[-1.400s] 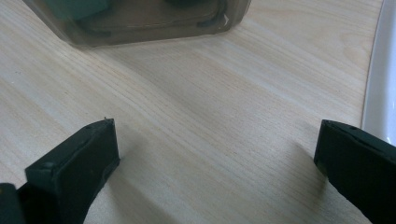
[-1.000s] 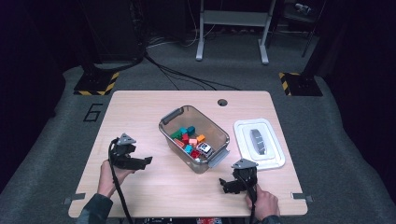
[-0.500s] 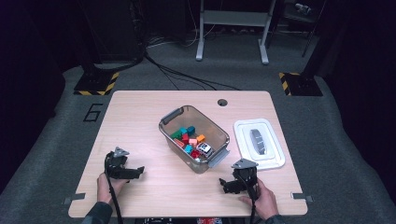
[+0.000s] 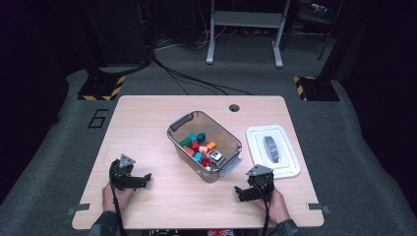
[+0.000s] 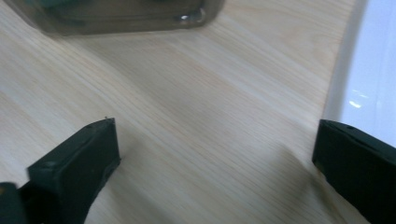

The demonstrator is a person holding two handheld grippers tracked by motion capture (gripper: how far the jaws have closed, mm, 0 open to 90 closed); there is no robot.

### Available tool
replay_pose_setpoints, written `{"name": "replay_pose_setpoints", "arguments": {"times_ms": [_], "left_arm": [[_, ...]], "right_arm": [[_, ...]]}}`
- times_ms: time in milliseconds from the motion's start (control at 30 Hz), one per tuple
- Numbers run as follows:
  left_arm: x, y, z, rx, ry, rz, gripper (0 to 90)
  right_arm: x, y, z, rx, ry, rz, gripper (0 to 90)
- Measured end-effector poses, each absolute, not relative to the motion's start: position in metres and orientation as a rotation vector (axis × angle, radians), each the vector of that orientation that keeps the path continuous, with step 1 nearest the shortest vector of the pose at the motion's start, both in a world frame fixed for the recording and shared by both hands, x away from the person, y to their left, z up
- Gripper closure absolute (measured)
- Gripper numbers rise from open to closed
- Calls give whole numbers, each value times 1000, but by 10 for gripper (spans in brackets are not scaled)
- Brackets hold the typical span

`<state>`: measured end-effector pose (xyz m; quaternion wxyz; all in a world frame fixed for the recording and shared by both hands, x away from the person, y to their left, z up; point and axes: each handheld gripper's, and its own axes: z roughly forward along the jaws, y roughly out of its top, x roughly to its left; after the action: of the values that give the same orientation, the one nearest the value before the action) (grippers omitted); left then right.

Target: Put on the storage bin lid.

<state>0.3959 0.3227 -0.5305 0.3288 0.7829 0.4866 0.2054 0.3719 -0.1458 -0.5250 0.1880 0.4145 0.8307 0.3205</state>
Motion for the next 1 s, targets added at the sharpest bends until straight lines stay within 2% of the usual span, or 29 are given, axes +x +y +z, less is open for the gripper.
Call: {"name": "replay_pose_setpoints", "arguments": {"times_ms": [67, 133, 467, 567, 633, 767, 1000], "left_arm": [[395, 321, -531, 2031, 1279, 546, 14], [396, 320, -532, 2030, 1276, 546, 14], [396, 319, -531, 2043, 1263, 536, 17], [396, 319, -531, 2044, 1260, 535, 17], [396, 319, -531, 2044, 1259, 535, 17], [396, 319, -531, 2046, 1256, 535, 18], [396, 319, -531, 2042, 1256, 545, 20]], "right_arm": [[371, -152, -524, 1164, 2330, 891, 49], [371, -159, -521, 1172, 2295, 897, 147], [387, -188, -492, 1274, 2238, 883, 108], [393, -199, -482, 1284, 2200, 881, 122], [396, -204, -481, 1277, 2191, 891, 108], [413, -220, -476, 1365, 2163, 881, 6], [444, -234, -477, 1469, 2134, 830, 0]]}}
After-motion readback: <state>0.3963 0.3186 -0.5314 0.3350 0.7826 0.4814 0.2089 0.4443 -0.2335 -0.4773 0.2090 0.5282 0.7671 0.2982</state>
